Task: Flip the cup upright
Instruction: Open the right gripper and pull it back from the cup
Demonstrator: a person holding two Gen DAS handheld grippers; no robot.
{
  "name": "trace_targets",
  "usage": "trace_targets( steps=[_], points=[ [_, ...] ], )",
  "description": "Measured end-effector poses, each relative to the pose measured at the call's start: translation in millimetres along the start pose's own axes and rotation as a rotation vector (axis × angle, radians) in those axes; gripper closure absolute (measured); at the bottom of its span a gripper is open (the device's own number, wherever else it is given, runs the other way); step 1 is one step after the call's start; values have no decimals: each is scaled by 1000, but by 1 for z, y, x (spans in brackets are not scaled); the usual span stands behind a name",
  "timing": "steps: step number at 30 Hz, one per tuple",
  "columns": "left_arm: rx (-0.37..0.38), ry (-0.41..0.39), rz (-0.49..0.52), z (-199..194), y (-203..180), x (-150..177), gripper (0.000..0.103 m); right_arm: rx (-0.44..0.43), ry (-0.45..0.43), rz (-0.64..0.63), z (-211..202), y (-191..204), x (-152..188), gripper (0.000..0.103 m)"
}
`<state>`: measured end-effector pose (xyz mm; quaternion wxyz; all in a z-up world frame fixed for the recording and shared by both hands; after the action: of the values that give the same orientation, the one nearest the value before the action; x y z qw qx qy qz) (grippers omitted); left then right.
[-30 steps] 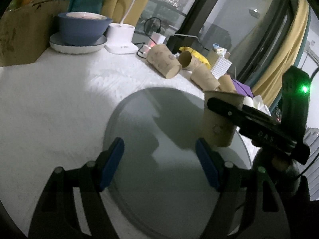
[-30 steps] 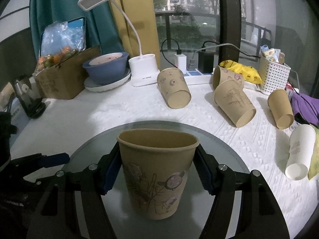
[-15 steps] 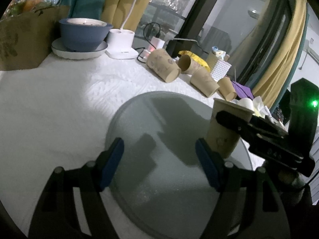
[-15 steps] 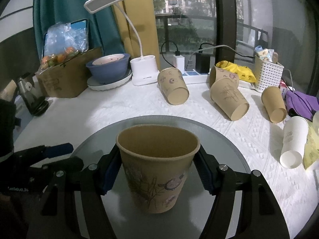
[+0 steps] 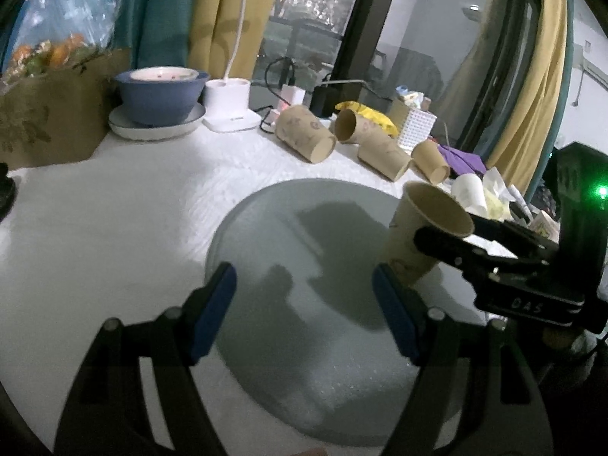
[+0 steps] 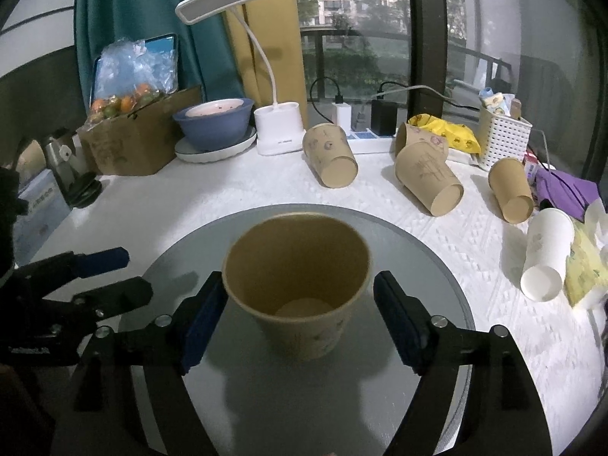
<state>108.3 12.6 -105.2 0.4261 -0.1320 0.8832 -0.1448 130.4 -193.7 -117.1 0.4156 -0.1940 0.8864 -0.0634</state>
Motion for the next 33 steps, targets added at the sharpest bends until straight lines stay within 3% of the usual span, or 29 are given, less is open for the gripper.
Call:
trace_targets(
  steps=[11,18,33],
  points=[
    [-66,-113,85,-48,-27,-3,26,-7,-79,14,-49,6,-3,22],
    [-77,-202,144,-78,-50,-14,12,9,-134,40,-87,7,-4,22],
    [-85,-344,224,-128,-94,-29,11,67,-265,38,-159,-6,-20,22]
  ],
)
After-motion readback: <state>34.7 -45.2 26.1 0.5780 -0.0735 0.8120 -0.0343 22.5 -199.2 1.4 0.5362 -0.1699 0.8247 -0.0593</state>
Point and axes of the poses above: each gripper's, at about its wrist camera, not at the fingertips, and z roughly the way its jaws point, y to its left, x to its underside, the point moved 6 cm from there along z, roughly the way its jaws point, and after that the axes turned 8 degrees about -z, right-handed, at the moved point
